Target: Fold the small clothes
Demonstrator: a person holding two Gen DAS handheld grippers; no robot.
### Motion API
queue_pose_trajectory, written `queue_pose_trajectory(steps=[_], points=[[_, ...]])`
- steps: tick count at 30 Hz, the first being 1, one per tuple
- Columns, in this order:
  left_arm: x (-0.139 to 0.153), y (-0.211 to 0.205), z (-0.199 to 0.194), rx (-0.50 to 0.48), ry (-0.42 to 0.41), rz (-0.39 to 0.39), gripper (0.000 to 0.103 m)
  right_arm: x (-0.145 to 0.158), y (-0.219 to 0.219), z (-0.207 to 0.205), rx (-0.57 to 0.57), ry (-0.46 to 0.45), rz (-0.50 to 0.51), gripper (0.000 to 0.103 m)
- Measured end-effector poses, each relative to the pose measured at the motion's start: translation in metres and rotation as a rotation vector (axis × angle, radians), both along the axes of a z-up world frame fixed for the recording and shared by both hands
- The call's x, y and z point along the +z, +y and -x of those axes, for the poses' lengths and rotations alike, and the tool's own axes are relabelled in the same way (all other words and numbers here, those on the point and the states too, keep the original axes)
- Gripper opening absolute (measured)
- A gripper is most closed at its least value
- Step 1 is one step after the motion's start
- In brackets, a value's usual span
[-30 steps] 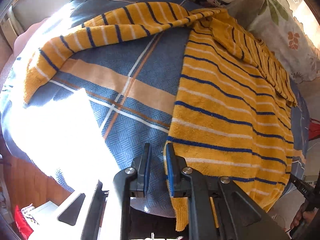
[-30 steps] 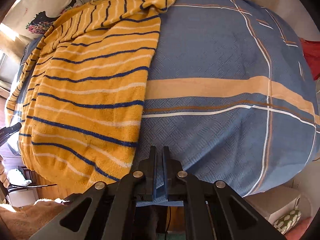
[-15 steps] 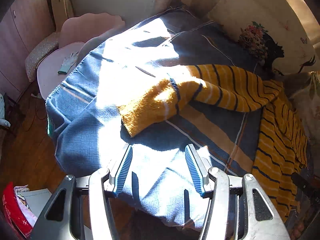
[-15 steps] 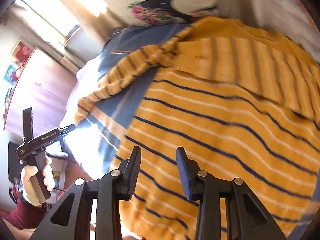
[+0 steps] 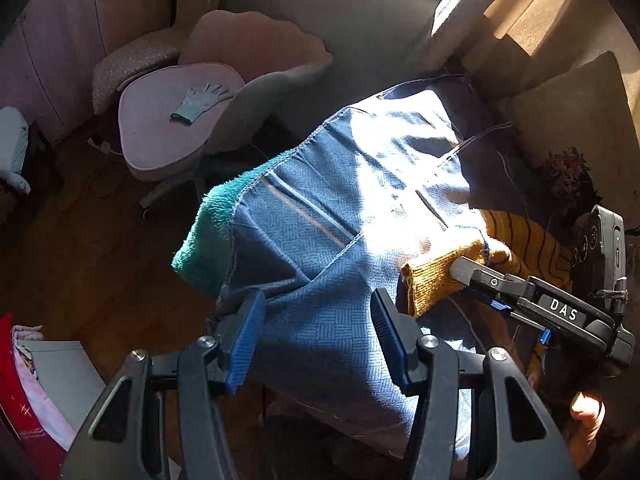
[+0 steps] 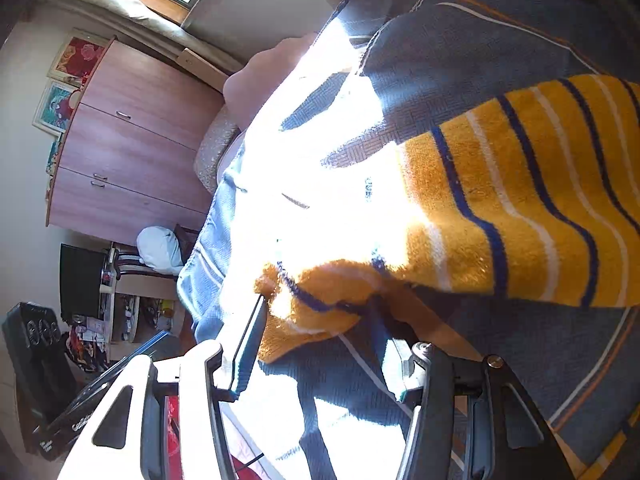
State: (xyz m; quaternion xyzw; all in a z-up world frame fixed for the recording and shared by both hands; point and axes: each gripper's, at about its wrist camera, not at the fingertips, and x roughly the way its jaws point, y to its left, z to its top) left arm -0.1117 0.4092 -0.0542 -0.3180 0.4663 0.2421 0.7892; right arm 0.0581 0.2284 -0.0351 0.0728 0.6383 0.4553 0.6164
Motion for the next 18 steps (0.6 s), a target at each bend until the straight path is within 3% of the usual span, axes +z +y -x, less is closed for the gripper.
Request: queue_pose_trajectory(steps=[2, 3, 4, 8, 12, 15, 18], points=[[0.002, 0.003, -0.001, -0.001, -0.008, -0.005, 0.054, 0.002, 0.009, 0.003, -0.010, -0.027, -0.008, 0.055], [0.001, 0.003, -0.006, -0.005, -0.010, -0.009, 0.054, 0.003, 0.010, 0.005, -0.002, -0.036, -0.002, 0.028], [0.001, 0.003, -0.009, -0.013, -0.014, -0.007, 0.054, 0.004, 0.010, 0.007, 0.026, -0.021, 0.007, 0.009], [0.002, -0.005, -0.037, -0.078, -0.049, 0.037, 0.054, 0.030, -0.035, -0.003, 0.023, -0.031, -0.011, 0.008], [0.009, -0.034, -0.082, -0.210, -0.098, 0.074, 0.055, 0.085, -0.127, -0.029, -0.043, -0.131, 0.000, 0.008], [0.015, -0.066, -0.118, -0.316, -0.131, 0.110, 0.055, 0.116, -0.212, -0.052, -0.120, -0.218, 0.107, 0.008], [0.019, -0.104, -0.150, -0.414, -0.153, 0.133, 0.056, 0.138, -0.295, -0.063, -0.149, -0.346, 0.305, 0.008]])
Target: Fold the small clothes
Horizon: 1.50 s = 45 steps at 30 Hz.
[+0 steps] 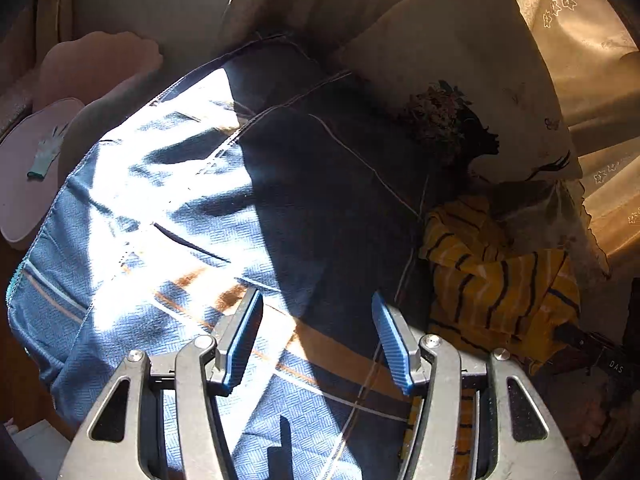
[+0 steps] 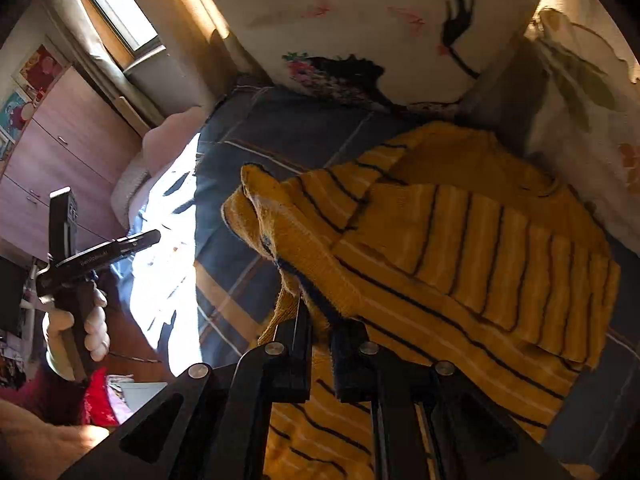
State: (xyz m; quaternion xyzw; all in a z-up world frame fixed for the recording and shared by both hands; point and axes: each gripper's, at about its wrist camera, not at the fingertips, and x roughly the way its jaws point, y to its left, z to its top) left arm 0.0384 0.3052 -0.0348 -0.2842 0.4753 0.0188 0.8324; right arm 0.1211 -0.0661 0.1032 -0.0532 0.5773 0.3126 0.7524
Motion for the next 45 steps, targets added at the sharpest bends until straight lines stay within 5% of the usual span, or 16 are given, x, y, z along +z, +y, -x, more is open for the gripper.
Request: queue_pose_trajectory(steps=[6, 8, 13, 18, 23, 27, 29, 30, 36, 38, 39, 45], points=[[0.001, -0.082, -0.046, -0.135, -0.005, 0.025, 0.057, -0.016, -0.137, -0.026, -0.168, -0.107, 0.359, 0.010], [0.001, -0.109, -0.057, -0.168, 0.004, 0.031, 0.057, -0.037, -0.166, -0.032, -0.224, -0.087, 0.345, 0.011], [-0.004, -0.162, -0.086, -0.219, 0.037, 0.033, 0.060, -0.077, -0.200, -0.012, -0.335, 0.030, 0.200, 0.041], [-0.025, -0.196, -0.122, -0.224, 0.082, 0.057, 0.060, -0.082, -0.220, -0.020, -0.362, 0.024, 0.075, 0.042], [-0.047, -0.209, -0.161, -0.185, 0.097, 0.167, 0.060, -0.076, -0.178, -0.075, -0.298, 0.057, -0.221, 0.046], [-0.059, -0.206, -0.179, -0.131, 0.093, 0.264, 0.060, -0.094, -0.116, -0.126, -0.232, 0.113, -0.324, 0.053], [-0.057, -0.204, -0.179, -0.124, 0.071, 0.266, 0.037, -0.109, -0.085, -0.148, -0.229, 0.145, -0.331, 0.053], [-0.054, -0.202, -0.177, -0.127, 0.061, 0.262, 0.017, -0.116, -0.072, -0.157, -0.226, 0.163, -0.328, 0.053], [-0.042, -0.189, -0.161, -0.124, 0.011, 0.237, 0.010, -0.156, -0.001, -0.186, -0.154, 0.245, -0.218, 0.055], [-0.043, -0.186, -0.157, -0.126, 0.014, 0.215, 0.009, -0.152, 0.018, -0.187, -0.106, 0.232, -0.219, 0.032], [-0.042, -0.184, -0.156, -0.123, 0.014, 0.202, 0.009, -0.147, 0.028, -0.186, -0.081, 0.223, -0.218, 0.005], [-0.037, -0.153, -0.141, -0.060, -0.006, 0.148, 0.000, -0.103, 0.103, -0.174, 0.097, 0.004, -0.078, 0.005]])
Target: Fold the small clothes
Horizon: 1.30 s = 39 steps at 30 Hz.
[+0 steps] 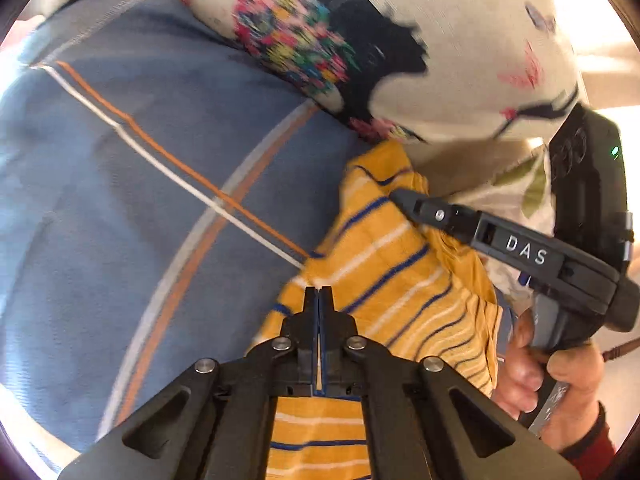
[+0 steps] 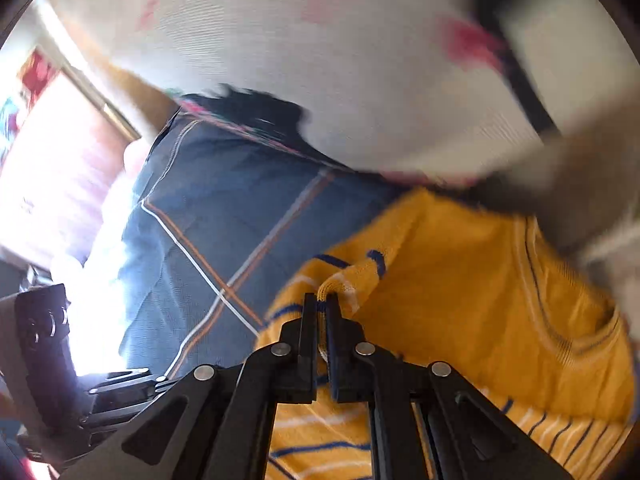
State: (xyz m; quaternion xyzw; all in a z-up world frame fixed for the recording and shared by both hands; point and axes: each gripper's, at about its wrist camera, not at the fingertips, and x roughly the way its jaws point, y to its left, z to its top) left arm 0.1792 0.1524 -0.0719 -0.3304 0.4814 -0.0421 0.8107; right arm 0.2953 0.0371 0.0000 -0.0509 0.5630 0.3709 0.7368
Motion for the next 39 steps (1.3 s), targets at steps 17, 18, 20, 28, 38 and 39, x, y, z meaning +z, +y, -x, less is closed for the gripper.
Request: queue_pose_trajectory(steps=[17, 18, 20, 28, 38, 39], points=[[0.028, 0.022, 0.040, -0.039, -0.009, -0.183, 0.010, 0.014, 0.058, 0.021, 0.119, -0.294, 0.208, 0.039], [0.031, 0.020, 0.039, -0.046, -0.013, -0.199, 0.021, 0.025, 0.034, 0.021, 0.068, -0.275, 0.170, 0.046], [0.038, 0.016, 0.046, -0.053, -0.030, -0.214, 0.036, 0.039, -0.020, 0.024, -0.053, -0.236, 0.122, 0.055], [0.041, 0.008, 0.067, -0.063, 0.000, -0.242, 0.044, 0.003, -0.255, 0.074, -0.556, -0.007, 0.161, 0.056], [0.029, -0.020, 0.080, -0.089, 0.061, -0.234, 0.045, -0.039, -0.311, 0.134, -0.694, 0.147, -0.029, 0.056], [0.031, -0.023, 0.083, -0.091, 0.058, -0.238, 0.045, -0.043, -0.305, 0.134, -0.689, 0.167, -0.049, 0.056]])
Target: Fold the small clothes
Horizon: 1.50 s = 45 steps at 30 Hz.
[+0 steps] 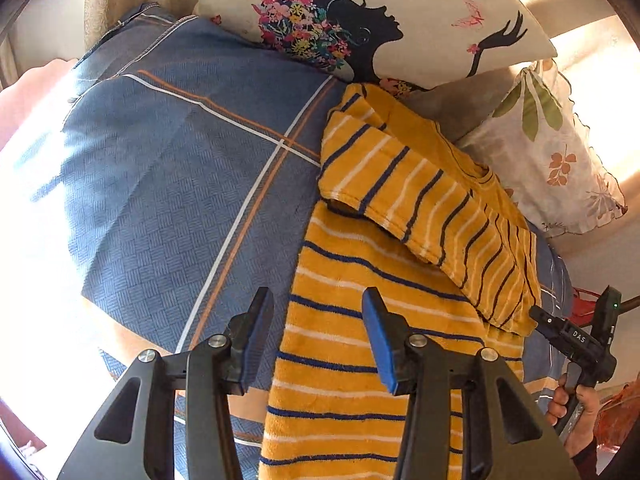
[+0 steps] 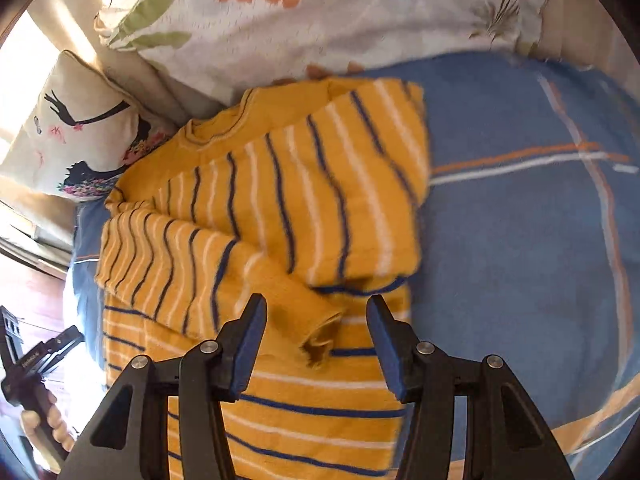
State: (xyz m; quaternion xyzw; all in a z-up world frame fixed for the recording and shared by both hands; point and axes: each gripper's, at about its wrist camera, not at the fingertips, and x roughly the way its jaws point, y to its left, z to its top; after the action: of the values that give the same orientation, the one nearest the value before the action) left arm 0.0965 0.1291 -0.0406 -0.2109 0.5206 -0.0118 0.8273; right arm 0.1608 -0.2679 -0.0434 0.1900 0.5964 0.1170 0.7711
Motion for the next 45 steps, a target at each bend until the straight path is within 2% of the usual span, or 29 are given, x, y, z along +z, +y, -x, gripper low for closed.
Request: queue_pose_trajectory(steps=[1, 3, 4, 6, 9, 11, 12, 14, 15, 16, 18, 20, 22, 25, 29, 34, 36, 38, 39, 41, 45], points=[[0.002, -0.003, 0.003, -0.001, -0.004, -0.003, 0.045, -0.002, -0.016, -0.001, 0.008, 0.010, -0.008, 0.042], [0.006, -0.007, 0.007, 0.002, -0.010, -0.006, 0.045, 0.001, -0.005, 0.000, 0.069, 0.039, 0.042, 0.005], [0.007, -0.008, 0.010, 0.006, -0.012, -0.004, 0.045, 0.006, 0.000, 0.003, 0.094, 0.032, 0.079, 0.005], [0.010, -0.009, 0.015, 0.020, -0.019, -0.005, 0.045, 0.035, 0.013, 0.004, 0.151, -0.054, 0.133, 0.005], [0.012, -0.009, 0.021, 0.046, -0.024, -0.007, 0.046, 0.096, 0.018, 0.004, 0.222, -0.253, 0.169, 0.005], [0.011, -0.009, 0.024, 0.062, -0.026, -0.007, 0.046, 0.123, 0.017, 0.003, 0.260, -0.358, 0.210, 0.005], [0.009, -0.009, 0.026, 0.069, -0.026, -0.009, 0.047, 0.127, 0.015, 0.003, 0.265, -0.381, 0.238, 0.005], [0.006, -0.010, 0.029, 0.079, -0.021, -0.010, 0.047, 0.114, 0.007, -0.001, 0.268, -0.366, 0.294, 0.006], [0.004, -0.011, 0.030, 0.081, -0.017, -0.009, 0.047, 0.099, 0.003, -0.004, 0.281, -0.323, 0.311, 0.009], [0.002, -0.013, 0.031, 0.082, -0.010, -0.006, 0.047, 0.078, -0.004, -0.008, 0.292, -0.252, 0.341, 0.019], [0.000, -0.013, 0.032, 0.082, -0.001, 0.005, 0.047, 0.046, -0.017, -0.006, 0.266, -0.127, 0.437, 0.021], [-0.001, -0.013, 0.032, 0.081, -0.002, 0.003, 0.048, 0.048, -0.022, 0.004, 0.251, -0.143, 0.383, 0.021], [-0.002, -0.011, 0.026, 0.081, -0.005, 0.002, 0.051, 0.059, -0.018, 0.008, 0.247, -0.177, 0.329, 0.037], [-0.006, -0.007, 0.009, 0.076, -0.014, 0.044, 0.051, 0.069, 0.015, -0.004, 0.297, -0.208, 0.225, 0.043], [-0.019, -0.002, -0.030, 0.075, -0.025, 0.180, 0.052, 0.076, 0.072, -0.029, 0.362, -0.224, 0.126, 0.043], [-0.055, 0.008, -0.081, 0.107, 0.008, 0.385, 0.055, 0.081, 0.138, -0.051, 0.428, -0.253, 0.137, 0.043], [-0.066, 0.013, -0.092, 0.137, -0.008, 0.464, 0.055, 0.082, 0.157, -0.061, 0.455, -0.249, 0.132, 0.043], [-0.071, 0.016, -0.099, 0.143, 0.009, 0.483, 0.032, 0.082, 0.172, -0.070, 0.481, -0.249, 0.133, 0.043], [-0.073, 0.018, -0.101, 0.138, 0.025, 0.483, 0.012, 0.083, 0.180, -0.075, 0.497, -0.251, 0.130, 0.043], [-0.075, 0.024, -0.097, 0.138, 0.018, 0.508, 0.012, 0.083, 0.198, -0.090, 0.535, -0.242, 0.116, 0.044], [-0.072, 0.029, -0.089, 0.142, 0.020, 0.471, 0.011, 0.068, 0.243, -0.117, 0.612, -0.200, 0.088, 0.052]])
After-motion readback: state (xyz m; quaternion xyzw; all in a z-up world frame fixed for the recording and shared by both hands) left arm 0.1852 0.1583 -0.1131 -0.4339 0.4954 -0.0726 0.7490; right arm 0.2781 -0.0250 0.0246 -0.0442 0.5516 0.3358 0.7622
